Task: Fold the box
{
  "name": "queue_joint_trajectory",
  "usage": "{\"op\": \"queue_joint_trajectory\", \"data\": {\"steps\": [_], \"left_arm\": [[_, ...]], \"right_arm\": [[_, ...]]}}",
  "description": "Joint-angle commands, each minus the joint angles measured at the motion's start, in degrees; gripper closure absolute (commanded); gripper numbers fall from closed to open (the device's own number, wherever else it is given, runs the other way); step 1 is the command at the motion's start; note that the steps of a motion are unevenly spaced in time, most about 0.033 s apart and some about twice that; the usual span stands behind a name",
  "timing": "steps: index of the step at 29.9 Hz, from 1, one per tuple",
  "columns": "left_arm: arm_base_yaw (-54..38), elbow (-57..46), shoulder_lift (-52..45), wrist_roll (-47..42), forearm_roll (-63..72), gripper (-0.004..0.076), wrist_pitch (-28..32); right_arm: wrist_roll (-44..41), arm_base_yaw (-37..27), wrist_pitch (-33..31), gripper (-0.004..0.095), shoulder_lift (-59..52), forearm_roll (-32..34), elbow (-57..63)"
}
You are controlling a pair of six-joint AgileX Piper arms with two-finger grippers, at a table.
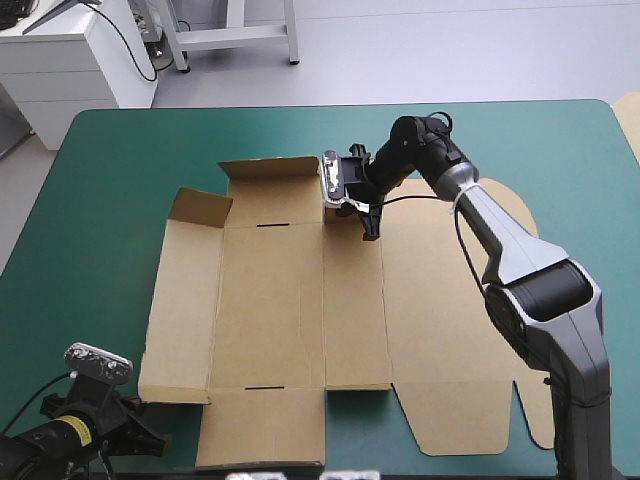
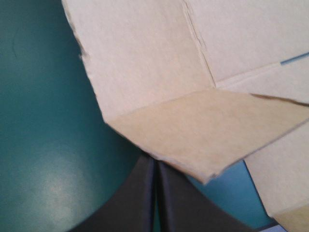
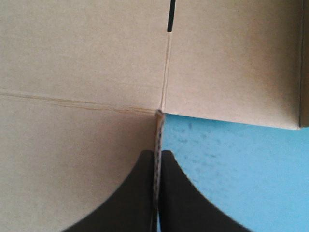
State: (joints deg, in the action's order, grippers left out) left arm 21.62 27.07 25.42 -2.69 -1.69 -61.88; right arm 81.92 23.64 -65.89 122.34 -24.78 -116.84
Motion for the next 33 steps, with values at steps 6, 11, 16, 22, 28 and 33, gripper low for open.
{"op": "queue_joint_trajectory", "data": {"steps": [6, 11, 16, 22, 28, 33], "left_arm": [[0.01, 1.42, 0.42, -0.48, 0.12, 0.0731, 2.26], [0.01, 1.42, 0.42, -0.48, 0.12, 0.0731, 2.26], [0.01, 1.42, 0.42, -0.33, 0.12, 0.0731, 2.26], [0.01, 1.42, 0.42, -0.22, 0.12, 0.0731, 2.26], [0.01, 1.42, 0.42, -0.31, 0.12, 0.0731, 2.26], [0.01, 1.42, 0.42, -0.31, 0.12, 0.0731, 2.26]], "right_arm": [[-0.57, 0.62, 2.6, 0.0819, -2.33, -4.6, -1.71], [-3.28, 0.62, 5.29, 0.0406, -2.33, -4.38, -1.81], [-6.64, 0.62, 7.68, 0.0279, -2.61, -4.38, -1.81], [-14.62, 0.52, 7.81, 0.0282, -5.9, -1.06, -1.92], [-22.86, 0.52, 3.39, 0.0443, -10.85, 4.13, -3.12], [-29.67, 0.13, 0.12, 0.0706, -13.41, 8.53, -3.34]]}}
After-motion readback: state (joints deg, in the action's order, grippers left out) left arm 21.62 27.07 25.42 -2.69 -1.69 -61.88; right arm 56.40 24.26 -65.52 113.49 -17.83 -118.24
